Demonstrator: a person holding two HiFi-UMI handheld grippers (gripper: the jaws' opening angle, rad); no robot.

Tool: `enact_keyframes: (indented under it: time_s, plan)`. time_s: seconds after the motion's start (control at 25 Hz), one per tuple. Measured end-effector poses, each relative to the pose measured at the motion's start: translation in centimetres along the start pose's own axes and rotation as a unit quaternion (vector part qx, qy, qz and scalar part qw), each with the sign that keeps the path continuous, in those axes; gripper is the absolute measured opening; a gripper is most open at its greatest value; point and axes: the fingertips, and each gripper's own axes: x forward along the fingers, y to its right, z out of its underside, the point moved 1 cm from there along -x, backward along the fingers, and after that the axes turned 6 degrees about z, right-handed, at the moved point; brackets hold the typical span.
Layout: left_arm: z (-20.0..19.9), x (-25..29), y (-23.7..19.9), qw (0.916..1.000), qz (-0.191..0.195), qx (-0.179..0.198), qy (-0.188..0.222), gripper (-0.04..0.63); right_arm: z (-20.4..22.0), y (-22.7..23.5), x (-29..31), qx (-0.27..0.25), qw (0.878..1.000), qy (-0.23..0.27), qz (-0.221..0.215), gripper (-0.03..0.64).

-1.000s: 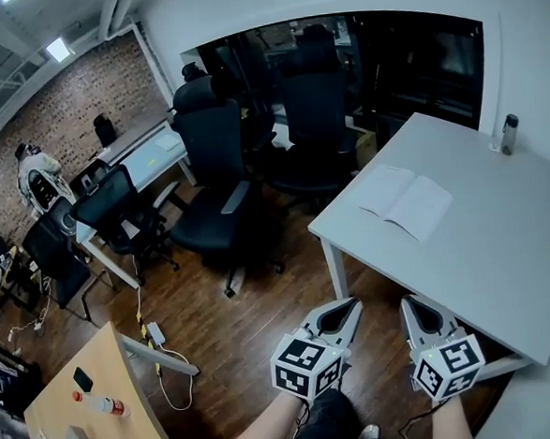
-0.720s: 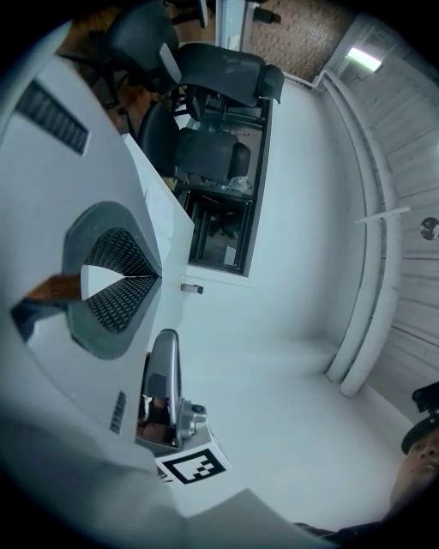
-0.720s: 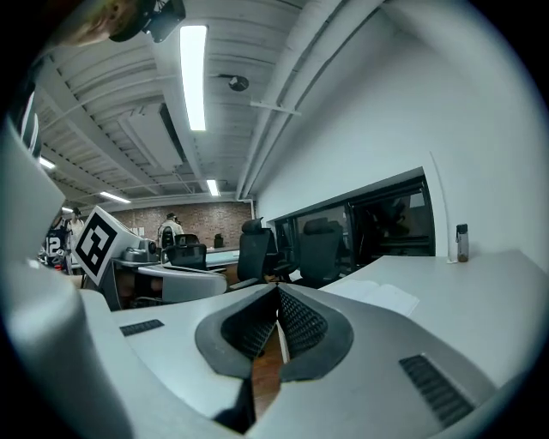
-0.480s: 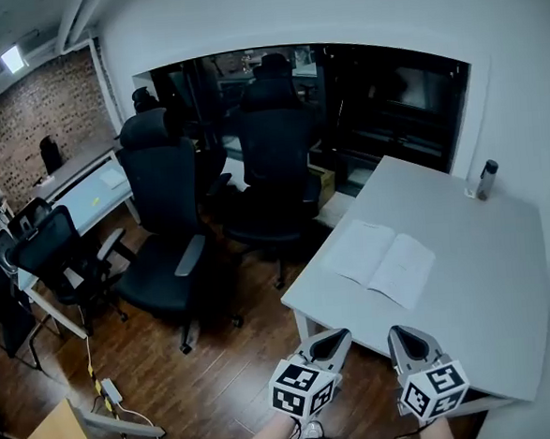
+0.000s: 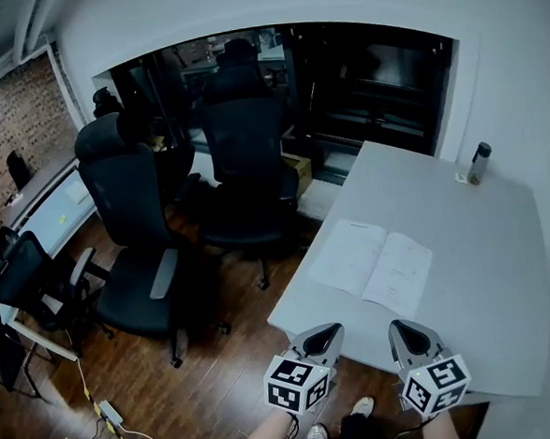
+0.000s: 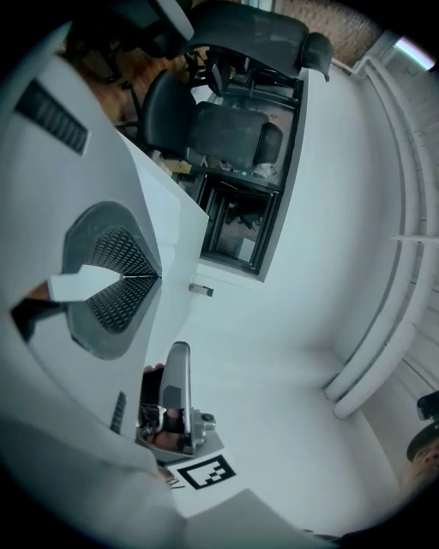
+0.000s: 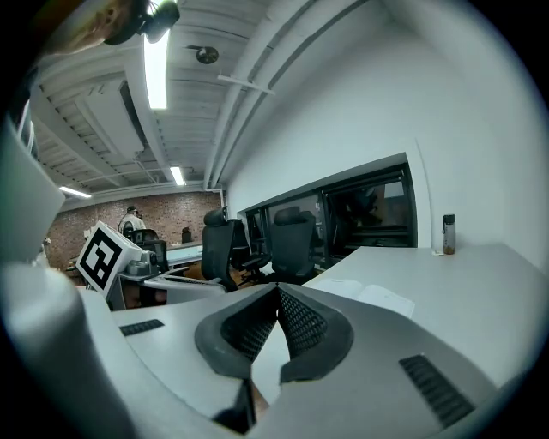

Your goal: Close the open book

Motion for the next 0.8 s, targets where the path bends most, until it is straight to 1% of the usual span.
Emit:
enact_keyframes:
  time_s: [0.2, 0.4, 0.64, 0.8]
  plan:
    - [-0.9, 3.6, -1.4, 0.9997, -0.006, 0.012, -0.02, 0.005, -1.0, 3.2, 3.0, 0.007, 1.0, 0.01, 0.004, 0.003]
    - [-1.3, 7.8, -2.2, 0.9988, -0.024, 0.013, -0.041, 0.005, -2.6, 6.4, 5.5, 0.016, 0.999, 0.026, -0.017, 0.003]
    - [-0.8, 10.8, -3.8, 0.9954, -0.05, 0.027, -0.077, 0.005, -2.1, 8.6, 8.3, 0.024, 0.998, 0.013, -0.048, 0.003]
    - [0.5, 11.7, -6.3, 0.9928, -0.066, 0.02, -0.098, 0.005, -0.3, 8.3, 10.2, 0.009, 0.998, -0.007, -0.063, 0.003]
